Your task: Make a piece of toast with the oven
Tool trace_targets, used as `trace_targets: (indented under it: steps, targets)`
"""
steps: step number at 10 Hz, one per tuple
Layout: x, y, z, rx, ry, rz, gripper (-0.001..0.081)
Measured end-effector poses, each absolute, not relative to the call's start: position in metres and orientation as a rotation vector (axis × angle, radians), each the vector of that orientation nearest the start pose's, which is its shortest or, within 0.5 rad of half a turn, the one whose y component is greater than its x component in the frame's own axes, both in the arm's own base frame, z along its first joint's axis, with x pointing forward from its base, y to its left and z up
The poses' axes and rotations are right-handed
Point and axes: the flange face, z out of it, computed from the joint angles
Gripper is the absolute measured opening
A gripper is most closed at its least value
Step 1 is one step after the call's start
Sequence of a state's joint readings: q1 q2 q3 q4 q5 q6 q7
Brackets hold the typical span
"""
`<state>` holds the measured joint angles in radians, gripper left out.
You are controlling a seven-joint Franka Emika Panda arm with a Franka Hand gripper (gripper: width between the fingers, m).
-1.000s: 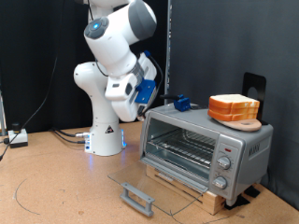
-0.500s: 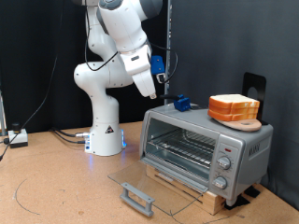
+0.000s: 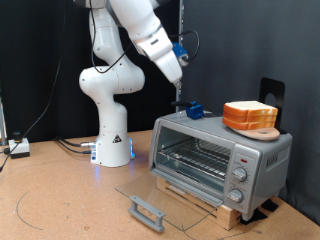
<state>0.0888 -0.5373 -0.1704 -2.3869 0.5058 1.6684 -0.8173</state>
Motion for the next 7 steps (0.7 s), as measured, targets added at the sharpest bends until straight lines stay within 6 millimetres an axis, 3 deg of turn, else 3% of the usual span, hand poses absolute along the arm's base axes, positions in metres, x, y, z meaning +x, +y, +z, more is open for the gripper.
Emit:
trace_targets:
  steps: [3,7]
  targets:
    - [0.343,0.025,0.535,-2.437,-0.880,-0.095,0.0807]
    - [0.295,0.040,0.546,-2.476,-0.858,-0.106,0.0807]
